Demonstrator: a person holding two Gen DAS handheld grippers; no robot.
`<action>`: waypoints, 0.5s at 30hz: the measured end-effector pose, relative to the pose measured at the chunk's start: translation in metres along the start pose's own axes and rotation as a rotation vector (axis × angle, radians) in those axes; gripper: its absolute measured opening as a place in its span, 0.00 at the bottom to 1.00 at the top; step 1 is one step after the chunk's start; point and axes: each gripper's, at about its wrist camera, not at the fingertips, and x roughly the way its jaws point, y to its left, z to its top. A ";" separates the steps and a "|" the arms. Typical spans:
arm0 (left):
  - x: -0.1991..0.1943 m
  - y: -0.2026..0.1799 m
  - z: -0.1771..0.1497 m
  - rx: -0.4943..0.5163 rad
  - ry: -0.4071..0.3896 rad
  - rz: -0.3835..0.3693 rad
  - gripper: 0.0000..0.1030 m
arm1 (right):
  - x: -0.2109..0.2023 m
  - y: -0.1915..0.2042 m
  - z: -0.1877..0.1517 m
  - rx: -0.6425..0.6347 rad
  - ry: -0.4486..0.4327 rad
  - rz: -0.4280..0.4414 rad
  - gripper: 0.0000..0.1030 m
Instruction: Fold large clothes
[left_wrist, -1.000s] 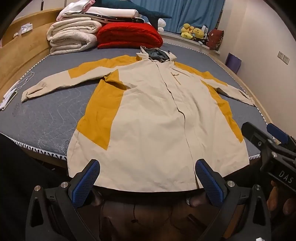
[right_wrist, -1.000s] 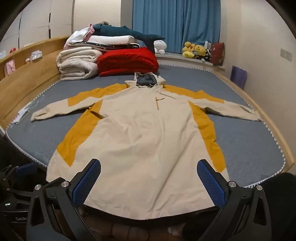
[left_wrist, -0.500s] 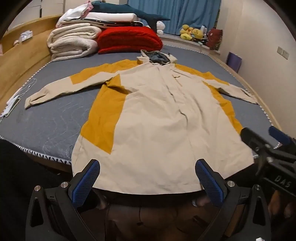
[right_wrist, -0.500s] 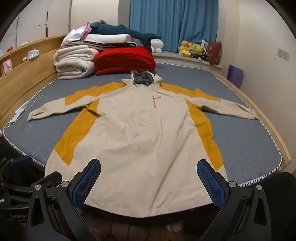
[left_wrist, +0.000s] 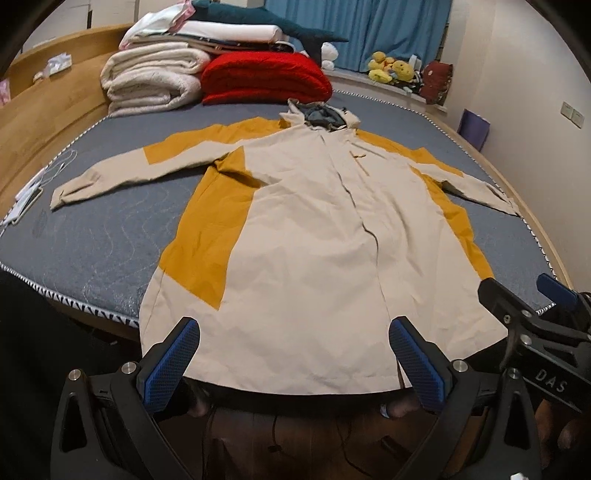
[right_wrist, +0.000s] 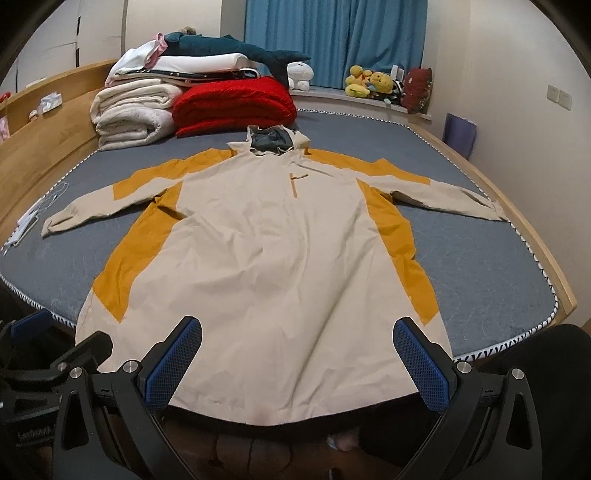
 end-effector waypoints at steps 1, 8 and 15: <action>0.000 0.000 0.000 0.000 0.002 -0.004 0.99 | 0.000 0.000 0.000 -0.002 0.001 0.001 1.00; -0.006 -0.004 -0.001 0.030 -0.024 -0.041 0.95 | 0.002 0.001 -0.002 0.000 0.011 0.019 1.00; -0.007 -0.007 -0.001 0.040 -0.028 -0.048 0.91 | 0.002 0.000 -0.003 0.001 0.013 0.026 0.98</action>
